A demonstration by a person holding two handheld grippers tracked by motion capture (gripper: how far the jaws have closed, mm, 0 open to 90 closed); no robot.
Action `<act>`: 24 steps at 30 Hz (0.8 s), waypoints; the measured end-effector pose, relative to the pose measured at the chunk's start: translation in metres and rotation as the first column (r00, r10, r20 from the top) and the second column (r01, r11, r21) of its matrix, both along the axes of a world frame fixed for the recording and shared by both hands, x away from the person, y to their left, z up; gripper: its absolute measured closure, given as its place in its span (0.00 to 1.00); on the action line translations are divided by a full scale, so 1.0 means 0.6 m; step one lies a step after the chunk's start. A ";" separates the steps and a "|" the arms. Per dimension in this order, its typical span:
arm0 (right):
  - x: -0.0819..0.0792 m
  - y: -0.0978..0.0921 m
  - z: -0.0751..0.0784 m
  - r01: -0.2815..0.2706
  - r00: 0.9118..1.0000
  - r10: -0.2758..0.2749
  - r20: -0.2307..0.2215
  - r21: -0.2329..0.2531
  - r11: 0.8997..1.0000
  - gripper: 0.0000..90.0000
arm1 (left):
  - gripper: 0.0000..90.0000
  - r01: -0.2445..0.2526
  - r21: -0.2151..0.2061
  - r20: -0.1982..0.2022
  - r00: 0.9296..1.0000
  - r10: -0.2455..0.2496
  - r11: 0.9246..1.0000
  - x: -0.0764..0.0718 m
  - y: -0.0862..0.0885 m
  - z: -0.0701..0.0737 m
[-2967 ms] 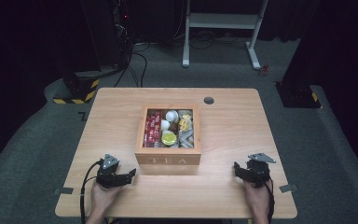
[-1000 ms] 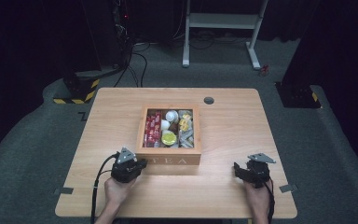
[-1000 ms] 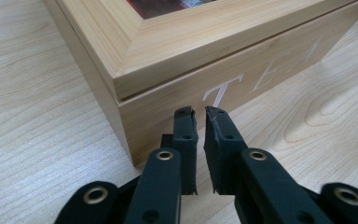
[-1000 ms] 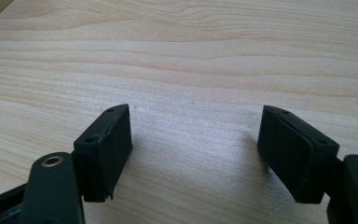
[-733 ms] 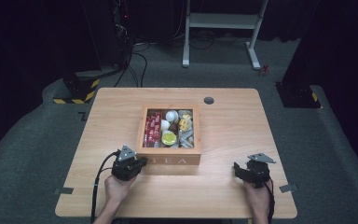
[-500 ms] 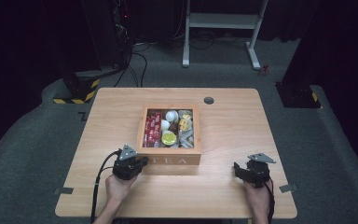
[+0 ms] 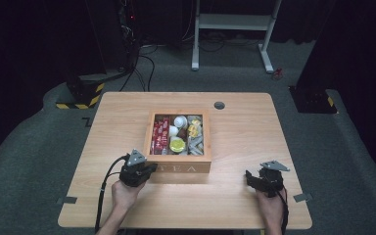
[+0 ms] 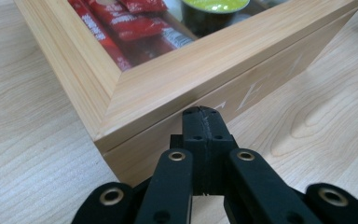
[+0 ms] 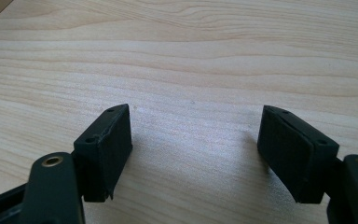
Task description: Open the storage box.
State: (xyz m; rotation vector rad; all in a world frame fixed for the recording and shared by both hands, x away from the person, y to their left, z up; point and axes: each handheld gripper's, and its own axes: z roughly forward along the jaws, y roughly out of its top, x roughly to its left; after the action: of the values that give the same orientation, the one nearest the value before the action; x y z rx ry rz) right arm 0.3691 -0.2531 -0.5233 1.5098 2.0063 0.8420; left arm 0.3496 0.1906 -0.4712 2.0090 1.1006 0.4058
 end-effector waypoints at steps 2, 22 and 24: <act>0.000 0.000 0.000 0.000 1.000 0.000 0.000 0.000 1.000 0.29 | 1.00 -0.002 0.005 -0.003 1.000 0.002 1.000 0.001 -0.001 0.003; 0.000 0.000 0.000 0.000 1.000 0.000 -0.001 0.000 1.000 0.29 | 1.00 0.004 0.029 -0.001 1.000 -0.004 1.000 0.002 -0.005 0.008; 0.000 0.000 0.000 0.000 1.000 0.000 -0.001 0.000 1.000 0.29 | 1.00 0.005 0.030 0.000 1.000 -0.005 1.000 0.002 -0.005 0.010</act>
State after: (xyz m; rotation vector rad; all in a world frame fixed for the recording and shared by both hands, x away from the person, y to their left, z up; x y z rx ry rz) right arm 0.3690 -0.2530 -0.5233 1.5108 2.0062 0.8418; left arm 0.3510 0.1878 -0.4655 2.0379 1.0951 0.4221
